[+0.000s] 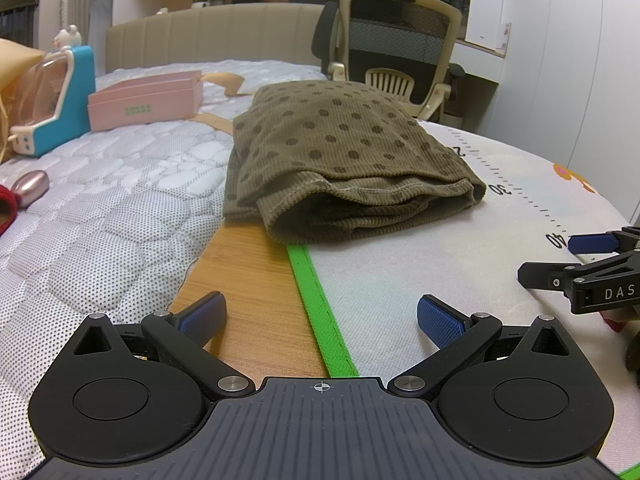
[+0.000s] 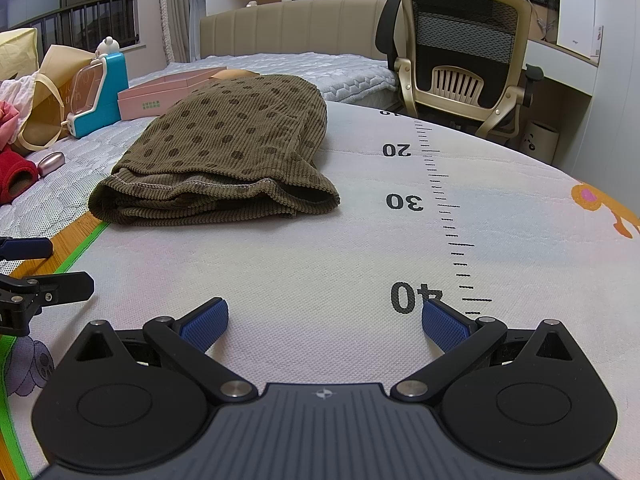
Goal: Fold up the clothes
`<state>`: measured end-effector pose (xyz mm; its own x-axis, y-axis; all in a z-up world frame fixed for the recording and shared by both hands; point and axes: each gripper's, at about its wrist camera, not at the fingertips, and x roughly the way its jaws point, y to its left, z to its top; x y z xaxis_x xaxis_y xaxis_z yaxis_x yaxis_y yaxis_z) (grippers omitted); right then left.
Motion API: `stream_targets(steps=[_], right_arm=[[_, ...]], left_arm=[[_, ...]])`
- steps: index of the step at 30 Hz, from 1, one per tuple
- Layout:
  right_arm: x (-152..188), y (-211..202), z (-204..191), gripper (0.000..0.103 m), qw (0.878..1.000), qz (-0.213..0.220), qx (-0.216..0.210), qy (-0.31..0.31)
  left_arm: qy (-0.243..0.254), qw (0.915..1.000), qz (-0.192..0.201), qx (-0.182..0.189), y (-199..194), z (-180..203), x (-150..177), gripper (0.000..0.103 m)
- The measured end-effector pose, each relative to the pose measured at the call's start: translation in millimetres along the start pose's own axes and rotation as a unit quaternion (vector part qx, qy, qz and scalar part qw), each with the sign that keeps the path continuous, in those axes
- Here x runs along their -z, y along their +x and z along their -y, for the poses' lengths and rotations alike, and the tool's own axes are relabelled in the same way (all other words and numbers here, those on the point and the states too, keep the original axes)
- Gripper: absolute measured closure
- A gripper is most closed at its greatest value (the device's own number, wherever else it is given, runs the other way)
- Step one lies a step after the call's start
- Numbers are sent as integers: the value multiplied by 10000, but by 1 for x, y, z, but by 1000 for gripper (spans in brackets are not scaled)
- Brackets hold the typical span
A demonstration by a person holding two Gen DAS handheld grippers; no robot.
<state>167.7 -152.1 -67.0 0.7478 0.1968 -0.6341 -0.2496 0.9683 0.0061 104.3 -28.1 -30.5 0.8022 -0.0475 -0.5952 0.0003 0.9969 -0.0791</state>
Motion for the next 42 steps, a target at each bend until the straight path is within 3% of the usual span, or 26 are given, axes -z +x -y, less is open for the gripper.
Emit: stream_targets(steps=[30, 42], right_arm=[[1, 0, -1, 0, 10000, -21, 44, -13], [1, 0, 0, 0, 10000, -20, 40, -14]], left_arm=[[197, 9996, -92, -171, 2, 6, 0, 0], [28, 10000, -37, 15, 0, 0, 0, 0]])
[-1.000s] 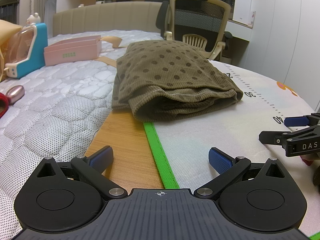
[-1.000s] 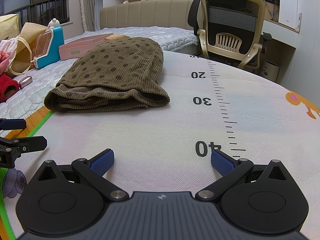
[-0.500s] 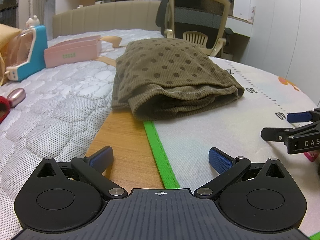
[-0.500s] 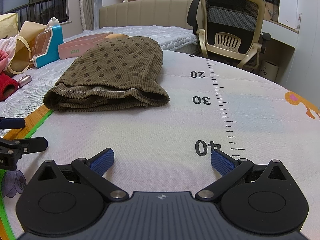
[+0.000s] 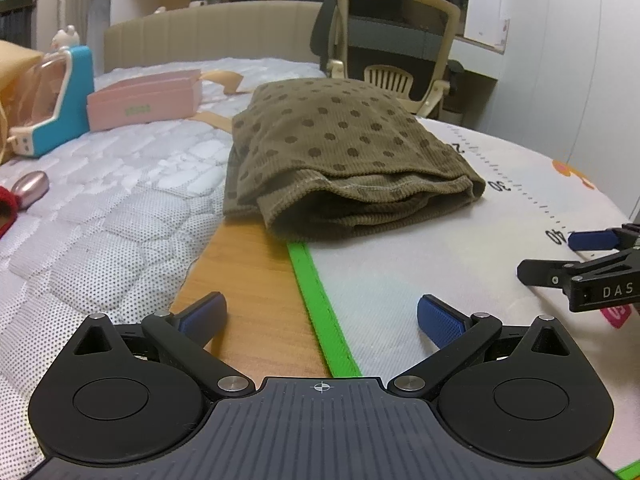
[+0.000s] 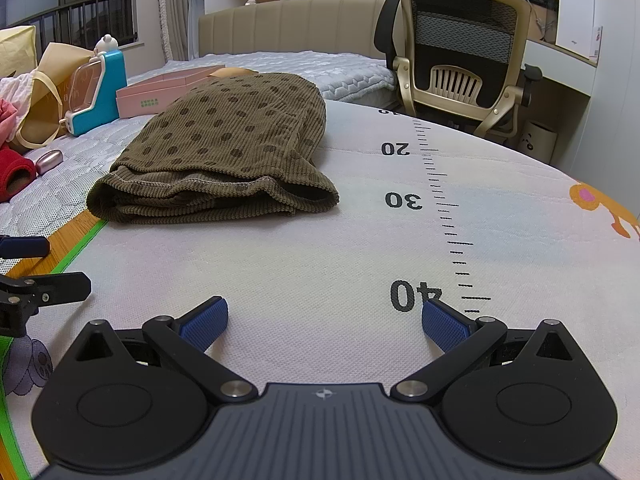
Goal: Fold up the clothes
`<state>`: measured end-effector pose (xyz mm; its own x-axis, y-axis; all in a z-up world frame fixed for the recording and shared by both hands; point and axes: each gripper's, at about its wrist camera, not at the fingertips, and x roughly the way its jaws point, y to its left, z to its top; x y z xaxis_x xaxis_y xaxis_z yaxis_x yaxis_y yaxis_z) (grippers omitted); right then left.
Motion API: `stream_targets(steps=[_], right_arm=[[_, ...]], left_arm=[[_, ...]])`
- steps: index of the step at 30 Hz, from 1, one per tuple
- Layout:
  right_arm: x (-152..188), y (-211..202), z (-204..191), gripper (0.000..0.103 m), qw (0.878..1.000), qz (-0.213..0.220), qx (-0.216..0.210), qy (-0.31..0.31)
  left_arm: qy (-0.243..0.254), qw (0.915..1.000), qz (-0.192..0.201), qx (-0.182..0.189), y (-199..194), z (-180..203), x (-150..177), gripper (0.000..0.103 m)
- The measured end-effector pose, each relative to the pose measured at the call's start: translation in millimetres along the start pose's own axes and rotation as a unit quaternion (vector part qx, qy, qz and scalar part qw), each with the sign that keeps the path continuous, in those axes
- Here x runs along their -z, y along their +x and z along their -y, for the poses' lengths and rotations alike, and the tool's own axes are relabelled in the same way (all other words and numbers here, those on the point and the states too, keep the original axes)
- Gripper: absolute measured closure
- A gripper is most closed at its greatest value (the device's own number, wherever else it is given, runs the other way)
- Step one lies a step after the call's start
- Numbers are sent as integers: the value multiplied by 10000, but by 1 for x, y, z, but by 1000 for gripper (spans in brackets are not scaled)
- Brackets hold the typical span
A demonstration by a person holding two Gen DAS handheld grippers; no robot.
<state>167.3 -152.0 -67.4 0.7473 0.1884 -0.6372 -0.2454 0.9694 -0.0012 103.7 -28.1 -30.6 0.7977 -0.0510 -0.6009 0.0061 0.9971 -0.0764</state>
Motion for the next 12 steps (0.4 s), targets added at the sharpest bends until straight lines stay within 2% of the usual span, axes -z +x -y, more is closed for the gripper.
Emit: stream_targets(steps=[12], right_arm=[[0, 0, 0, 0, 10000, 1, 0, -2]], left_arm=[[-9, 10000, 34, 47, -2, -2, 1, 0]])
